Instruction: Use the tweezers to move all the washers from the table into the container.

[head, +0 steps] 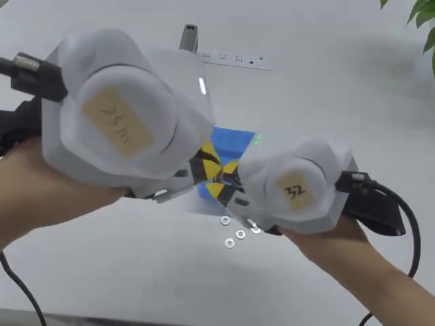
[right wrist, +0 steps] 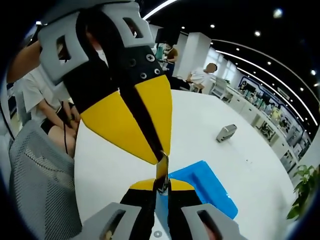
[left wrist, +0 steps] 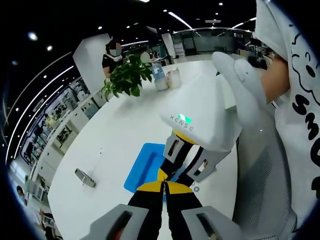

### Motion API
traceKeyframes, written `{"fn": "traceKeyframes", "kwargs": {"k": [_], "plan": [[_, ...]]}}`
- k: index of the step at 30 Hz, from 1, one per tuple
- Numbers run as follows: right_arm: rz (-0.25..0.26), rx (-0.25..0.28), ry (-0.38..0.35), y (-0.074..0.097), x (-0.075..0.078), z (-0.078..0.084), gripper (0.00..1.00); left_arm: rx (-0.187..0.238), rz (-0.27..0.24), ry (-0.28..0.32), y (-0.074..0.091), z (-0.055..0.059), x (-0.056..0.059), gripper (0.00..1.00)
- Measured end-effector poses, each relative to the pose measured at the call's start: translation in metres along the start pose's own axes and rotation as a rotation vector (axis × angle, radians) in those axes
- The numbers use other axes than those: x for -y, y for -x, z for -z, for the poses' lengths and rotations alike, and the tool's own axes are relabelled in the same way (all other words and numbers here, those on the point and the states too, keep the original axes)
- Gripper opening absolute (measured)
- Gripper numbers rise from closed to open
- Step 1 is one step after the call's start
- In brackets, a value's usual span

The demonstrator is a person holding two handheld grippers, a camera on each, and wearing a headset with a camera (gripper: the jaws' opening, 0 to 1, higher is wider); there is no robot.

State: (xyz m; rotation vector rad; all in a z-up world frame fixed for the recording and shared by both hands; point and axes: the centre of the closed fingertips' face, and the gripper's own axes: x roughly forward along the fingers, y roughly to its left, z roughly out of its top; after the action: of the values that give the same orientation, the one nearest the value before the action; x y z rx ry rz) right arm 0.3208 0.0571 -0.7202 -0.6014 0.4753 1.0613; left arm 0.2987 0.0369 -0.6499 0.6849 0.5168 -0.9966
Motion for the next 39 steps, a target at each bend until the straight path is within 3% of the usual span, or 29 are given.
{"fn": "traceKeyframes", "kwargs": {"k": [8,12,19,23,28,31,34,39], "plan": [[0.034,0.007,0.000,-0.010,0.024,-0.004,0.04,0.034,-0.098,-0.035,-0.011,-0.003,-0.021,0.00],[0.031,0.012,-0.040,-0.021,0.030,0.000,0.04,0.037,-0.115,0.001,-0.023,0.005,-0.032,0.00],[0.007,0.022,-0.120,-0.042,0.036,0.013,0.04,0.059,-0.148,0.025,-0.042,0.018,-0.042,0.00],[0.000,0.002,-0.114,-0.050,0.034,0.022,0.04,0.057,-0.112,0.064,-0.051,0.026,-0.041,0.00],[-0.007,-0.009,-0.123,-0.057,0.034,0.029,0.04,0.066,-0.088,0.095,-0.057,0.028,-0.038,0.03],[-0.010,-0.014,-0.116,-0.059,0.034,0.033,0.04,0.055,-0.106,0.085,-0.060,0.031,-0.041,0.00],[-0.017,-0.023,-0.113,-0.063,0.034,0.036,0.04,0.049,-0.092,0.106,-0.064,0.032,-0.041,0.00],[-0.020,-0.033,-0.114,-0.069,0.036,0.041,0.04,0.030,-0.079,0.087,-0.070,0.036,-0.041,0.00]]}}
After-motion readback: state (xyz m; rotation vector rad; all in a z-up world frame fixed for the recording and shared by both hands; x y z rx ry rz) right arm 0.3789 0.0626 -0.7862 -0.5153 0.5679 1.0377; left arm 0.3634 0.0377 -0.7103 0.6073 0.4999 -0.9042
